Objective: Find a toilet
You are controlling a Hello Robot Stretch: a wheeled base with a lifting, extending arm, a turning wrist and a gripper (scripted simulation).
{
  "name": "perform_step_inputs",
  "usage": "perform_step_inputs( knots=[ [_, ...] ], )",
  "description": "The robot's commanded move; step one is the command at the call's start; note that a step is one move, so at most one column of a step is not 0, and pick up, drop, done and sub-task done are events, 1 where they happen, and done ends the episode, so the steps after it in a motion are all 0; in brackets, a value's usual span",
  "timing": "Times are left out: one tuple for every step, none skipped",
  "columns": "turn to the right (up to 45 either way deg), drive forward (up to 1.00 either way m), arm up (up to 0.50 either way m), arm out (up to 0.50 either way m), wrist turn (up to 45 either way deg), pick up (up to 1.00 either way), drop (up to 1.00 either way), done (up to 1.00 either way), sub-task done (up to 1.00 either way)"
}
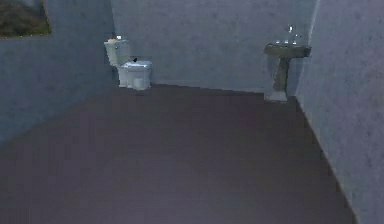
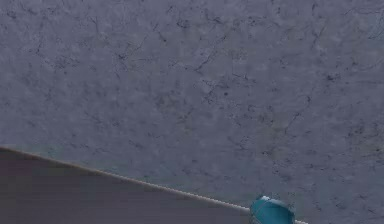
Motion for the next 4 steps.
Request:
perform_step_inputs(
  knots=[
    [0.0,1.0,0.0,0.0,0.0,0.0,0.0,0.0,0.0],
    [0.0,1.0,0.0,0.0,0.0,0.0,0.0,0.0,0.0],
    [-3.0,0.0,0.0,0.0,0.0,0.0,0.0,0.0,0.0],
    [0.0,1.0,0.0,0.0,0.0,0.0,0.0,0.0,0.0]
  ],
)
